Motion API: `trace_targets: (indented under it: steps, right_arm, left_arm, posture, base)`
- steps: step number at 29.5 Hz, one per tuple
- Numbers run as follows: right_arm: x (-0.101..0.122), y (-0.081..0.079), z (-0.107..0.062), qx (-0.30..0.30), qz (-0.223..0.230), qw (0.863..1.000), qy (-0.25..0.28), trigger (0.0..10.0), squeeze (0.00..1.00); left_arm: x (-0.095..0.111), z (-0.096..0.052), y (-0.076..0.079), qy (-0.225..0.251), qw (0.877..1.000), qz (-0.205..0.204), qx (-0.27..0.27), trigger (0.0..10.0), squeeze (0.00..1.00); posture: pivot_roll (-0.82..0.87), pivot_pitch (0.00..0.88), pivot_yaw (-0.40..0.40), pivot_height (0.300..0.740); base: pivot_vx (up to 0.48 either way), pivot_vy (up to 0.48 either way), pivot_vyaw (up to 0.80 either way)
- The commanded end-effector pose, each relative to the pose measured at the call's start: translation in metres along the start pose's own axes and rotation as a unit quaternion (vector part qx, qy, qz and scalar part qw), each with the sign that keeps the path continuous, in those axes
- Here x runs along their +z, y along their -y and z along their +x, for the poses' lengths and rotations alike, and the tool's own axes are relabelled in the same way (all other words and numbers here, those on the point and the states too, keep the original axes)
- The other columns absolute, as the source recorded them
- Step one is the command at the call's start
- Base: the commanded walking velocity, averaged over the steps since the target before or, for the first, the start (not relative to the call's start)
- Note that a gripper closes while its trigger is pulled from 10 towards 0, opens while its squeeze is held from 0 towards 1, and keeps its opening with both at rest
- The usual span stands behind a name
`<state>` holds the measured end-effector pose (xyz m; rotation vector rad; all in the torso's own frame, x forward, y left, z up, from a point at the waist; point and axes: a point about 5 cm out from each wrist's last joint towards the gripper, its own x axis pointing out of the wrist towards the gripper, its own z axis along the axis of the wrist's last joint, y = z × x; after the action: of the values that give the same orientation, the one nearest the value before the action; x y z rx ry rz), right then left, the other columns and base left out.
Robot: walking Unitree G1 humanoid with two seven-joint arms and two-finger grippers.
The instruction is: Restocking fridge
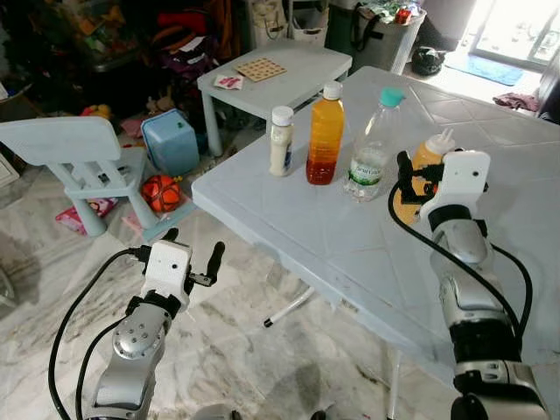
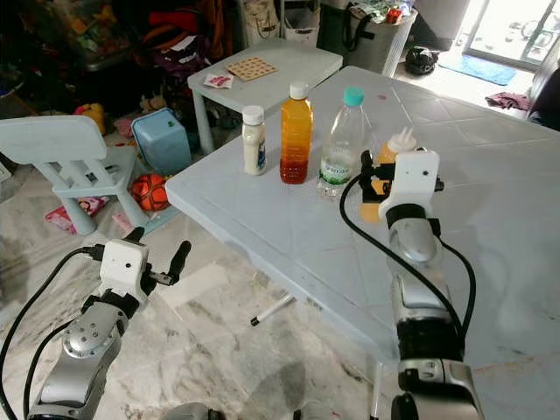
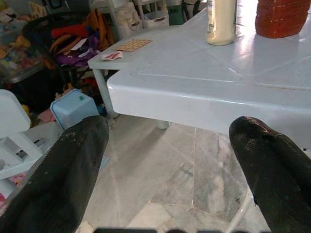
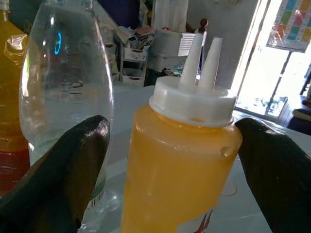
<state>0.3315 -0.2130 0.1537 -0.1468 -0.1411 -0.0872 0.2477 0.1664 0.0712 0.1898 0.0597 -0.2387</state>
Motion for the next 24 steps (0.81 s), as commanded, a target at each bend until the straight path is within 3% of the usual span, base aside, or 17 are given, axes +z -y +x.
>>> trace_targets:
  steps: [1, 11, 12, 13, 14, 16, 17, 19, 24]
  right_arm:
    - [0.004, 0.001, 0.004, 0.005, 0.001, 1.000, 0.007, 10.0, 0.00]
    - [0.003, 0.004, 0.012, 0.001, -0.008, 1.000, 0.004, 10.0, 0.00]
    - [0.003, 0.006, 0.012, 0.000, -0.009, 1.000, 0.005, 7.2, 0.00]
    - [0.003, 0.006, 0.012, 0.000, -0.009, 1.000, 0.005, 7.2, 0.00]
    - [0.003, 0.006, 0.012, -0.001, -0.009, 1.000, 0.005, 4.7, 0.00]
    - [0.002, 0.008, 0.012, -0.001, -0.013, 1.000, 0.005, 3.1, 0.00]
    - [0.002, 0.010, 0.013, -0.002, -0.014, 1.000, 0.007, 2.9, 0.00]
    - [0.003, 0.011, 0.014, -0.003, -0.017, 1.000, 0.009, 0.0, 0.00]
    - [0.004, 0.011, 0.016, -0.002, -0.017, 1.000, 0.012, 0.4, 0.00]
  left_arm:
    - [0.002, -0.001, -0.002, -0.002, 1.000, 0.007, 0.001, 10.0, 0.00]
    - [0.002, -0.002, 0.001, -0.002, 1.000, 0.012, -0.003, 10.0, 0.00]
    - [0.001, -0.003, 0.001, -0.003, 1.000, 0.012, -0.003, 10.0, 0.00]
    - [0.001, -0.003, 0.001, -0.003, 1.000, 0.012, -0.003, 10.0, 0.00]
    - [0.001, -0.003, 0.001, -0.003, 1.000, 0.012, -0.003, 10.0, 0.00]
    - [0.001, -0.003, 0.001, -0.004, 1.000, 0.012, -0.003, 10.0, 0.00]
    - [0.001, -0.003, 0.002, -0.004, 1.000, 0.012, -0.003, 10.0, 0.00]
    - [0.002, -0.003, 0.002, -0.003, 1.000, 0.012, -0.003, 10.0, 0.00]
    - [0.002, -0.003, 0.001, -0.003, 1.000, 0.015, -0.002, 10.0, 0.00]
  posture:
    - [0.03, 0.024, 0.014, 0.740]
    - [0.04, 0.032, 0.014, 0.740]
    - [0.04, 0.032, 0.014, 0.740]
    - [0.04, 0.032, 0.014, 0.740]
    - [0.04, 0.034, 0.014, 0.740]
    - [0.03, 0.035, 0.015, 0.740]
    - [0.03, 0.036, 0.018, 0.740]
    - [0.04, 0.034, 0.018, 0.740]
    - [0.04, 0.032, 0.017, 0.740]
  base:
    - [0.000, 0.000, 0.00]
    - [0.000, 0.000, 0.00]
    - [0.000, 0.000, 0.00]
    - [0.000, 0.000, 0.00]
    - [0.000, 0.000, 0.00]
    - [0.000, 0.000, 0.00]
    - [0.000, 0.000, 0.00]
    - [0.000, 0.000, 0.00]
    - [0.000, 0.000, 0.00]
